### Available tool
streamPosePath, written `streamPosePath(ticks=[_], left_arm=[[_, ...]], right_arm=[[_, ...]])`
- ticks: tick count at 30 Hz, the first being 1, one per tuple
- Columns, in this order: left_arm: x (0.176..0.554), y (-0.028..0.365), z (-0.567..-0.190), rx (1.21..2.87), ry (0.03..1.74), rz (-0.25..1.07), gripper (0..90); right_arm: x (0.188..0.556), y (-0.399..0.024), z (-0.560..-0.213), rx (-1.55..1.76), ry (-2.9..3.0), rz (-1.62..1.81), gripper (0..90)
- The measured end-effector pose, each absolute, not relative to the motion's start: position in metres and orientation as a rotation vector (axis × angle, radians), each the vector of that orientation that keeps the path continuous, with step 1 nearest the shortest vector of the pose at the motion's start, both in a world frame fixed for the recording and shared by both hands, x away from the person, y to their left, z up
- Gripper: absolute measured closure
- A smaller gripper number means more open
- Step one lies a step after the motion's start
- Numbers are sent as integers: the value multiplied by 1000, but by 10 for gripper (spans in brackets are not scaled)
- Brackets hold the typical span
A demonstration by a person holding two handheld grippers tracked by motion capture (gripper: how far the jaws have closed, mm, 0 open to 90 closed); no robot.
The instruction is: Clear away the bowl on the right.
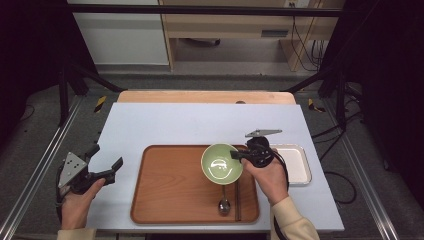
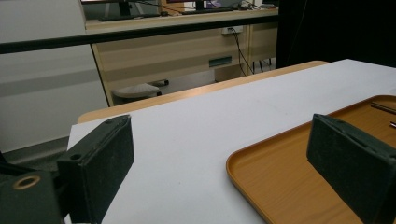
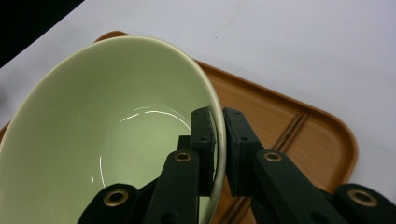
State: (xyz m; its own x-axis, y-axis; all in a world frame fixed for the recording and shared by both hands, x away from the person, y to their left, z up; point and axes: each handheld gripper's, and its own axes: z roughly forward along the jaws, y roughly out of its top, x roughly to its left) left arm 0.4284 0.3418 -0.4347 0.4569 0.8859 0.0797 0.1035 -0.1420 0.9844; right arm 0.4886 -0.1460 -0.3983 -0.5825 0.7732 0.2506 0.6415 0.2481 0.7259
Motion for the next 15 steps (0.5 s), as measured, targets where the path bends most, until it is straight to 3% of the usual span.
streamPosePath(ticks=[15], left_arm=[[429, 340, -435, 1580, 881, 858, 72]], right_arm=[[482, -124, -412, 1310, 2429, 1263, 835]])
